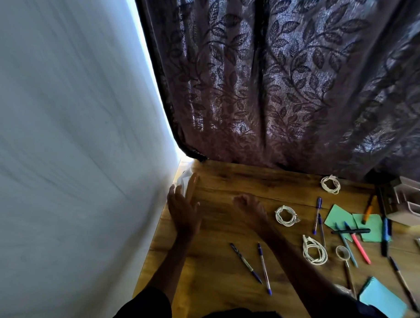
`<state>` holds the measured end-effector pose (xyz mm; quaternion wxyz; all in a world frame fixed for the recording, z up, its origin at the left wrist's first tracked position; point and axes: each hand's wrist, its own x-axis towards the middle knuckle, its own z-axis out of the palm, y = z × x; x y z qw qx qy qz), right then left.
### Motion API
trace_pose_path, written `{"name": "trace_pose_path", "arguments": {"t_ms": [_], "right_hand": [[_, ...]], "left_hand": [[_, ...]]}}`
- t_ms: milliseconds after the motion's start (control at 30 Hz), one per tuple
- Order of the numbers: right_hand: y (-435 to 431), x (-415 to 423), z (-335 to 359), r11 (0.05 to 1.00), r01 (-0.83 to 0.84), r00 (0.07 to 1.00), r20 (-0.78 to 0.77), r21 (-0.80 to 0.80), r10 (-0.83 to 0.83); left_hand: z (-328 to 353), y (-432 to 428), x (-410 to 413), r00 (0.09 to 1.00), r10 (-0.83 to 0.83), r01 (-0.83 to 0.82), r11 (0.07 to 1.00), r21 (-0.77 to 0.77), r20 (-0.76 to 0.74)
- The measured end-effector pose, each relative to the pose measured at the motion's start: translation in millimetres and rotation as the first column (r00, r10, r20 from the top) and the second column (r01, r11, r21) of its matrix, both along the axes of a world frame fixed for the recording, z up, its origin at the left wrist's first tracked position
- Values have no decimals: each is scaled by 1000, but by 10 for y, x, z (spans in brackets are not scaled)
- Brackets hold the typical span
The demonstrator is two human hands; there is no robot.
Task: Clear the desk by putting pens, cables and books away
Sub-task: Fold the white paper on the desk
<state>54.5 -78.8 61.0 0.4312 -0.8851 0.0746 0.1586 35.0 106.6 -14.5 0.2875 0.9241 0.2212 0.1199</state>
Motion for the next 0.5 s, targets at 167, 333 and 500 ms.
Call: {"name": "trace_pose_path", "arguments": {"t_ms": [167, 333, 500], "right_hand": [[-132, -86, 15, 1000, 13, 998, 54, 10, -13], [-316, -185, 23, 999, 31, 993, 118, 14, -32], [-599, -382, 4, 995, 89, 981, 167, 50, -96]], "left_hand": [[100, -175, -86, 994, -97, 94, 994, 55, 47], [229, -411, -187, 958, -204, 210, 978, -10, 202], [247, -739, -341, 915, -321, 332, 943, -4, 245]]}}
